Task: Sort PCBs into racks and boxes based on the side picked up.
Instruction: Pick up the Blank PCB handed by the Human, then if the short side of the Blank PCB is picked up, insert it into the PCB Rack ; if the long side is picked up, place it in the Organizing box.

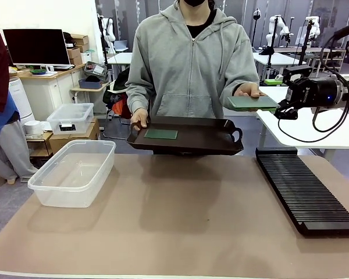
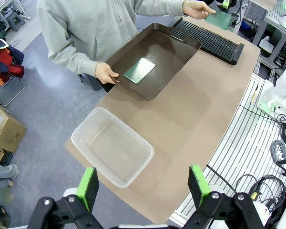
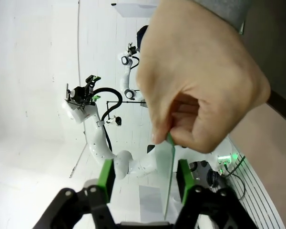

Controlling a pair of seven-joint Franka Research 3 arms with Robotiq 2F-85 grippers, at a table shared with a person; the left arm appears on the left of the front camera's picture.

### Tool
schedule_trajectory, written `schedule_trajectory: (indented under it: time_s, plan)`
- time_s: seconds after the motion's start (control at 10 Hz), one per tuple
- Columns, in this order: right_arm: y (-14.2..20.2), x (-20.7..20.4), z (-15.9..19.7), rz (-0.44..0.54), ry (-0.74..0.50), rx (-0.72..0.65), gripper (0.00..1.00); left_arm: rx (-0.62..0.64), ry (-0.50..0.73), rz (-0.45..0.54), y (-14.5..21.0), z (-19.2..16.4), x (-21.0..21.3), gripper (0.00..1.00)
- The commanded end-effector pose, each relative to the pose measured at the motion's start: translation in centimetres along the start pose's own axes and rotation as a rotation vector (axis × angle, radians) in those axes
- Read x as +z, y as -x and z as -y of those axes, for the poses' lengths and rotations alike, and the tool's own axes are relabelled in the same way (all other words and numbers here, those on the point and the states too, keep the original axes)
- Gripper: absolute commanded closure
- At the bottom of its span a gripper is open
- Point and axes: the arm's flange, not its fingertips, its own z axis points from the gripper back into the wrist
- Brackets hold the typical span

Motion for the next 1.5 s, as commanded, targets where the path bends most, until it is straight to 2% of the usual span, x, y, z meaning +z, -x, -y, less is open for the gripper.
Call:
schedule_trajectory:
  time_s: [0.0,0.1,0.2,0.3,0.9,1.1,1.4]
  plan:
    - [-0.39,-0.1,-0.08,-0.014,-0.019,0.025,1.0,0.006,0.001,0.001,0.02,0.03,-0.04,0.0]
    - [-0.55,-0.03,-0.07,-0.017,-0.02,0.022,1.0,0.006,0.001,0.001,0.02,0.03,-0.04,0.0]
    - [-0.76,0.08,0.01,-0.021,-0.02,0.02,0.92,0.006,0.001,0.001,0.02,0.03,-0.04,0.0]
    - [-0.81,0.1,0.14,-0.025,-0.024,0.014,1.0,0.006,0.001,0.001,0.02,0.03,-0.04,0.0]
    - [-0.42,0.29,0.33,-0.07,-0.017,-0.021,1.0,0.006,0.001,0.001,0.02,0.03,-0.04,0.0]
    - [-0.36,0.07,-0.01,-0.044,-0.003,-0.047,1.0,0.006,0.001,0.001,0.02,0.03,-0.04,0.0]
    - [-0.31,0.01,0.51,-0.044,-0.016,-0.015,1.0,0.006,0.001,0.001,0.02,0.03,-0.04,0.0]
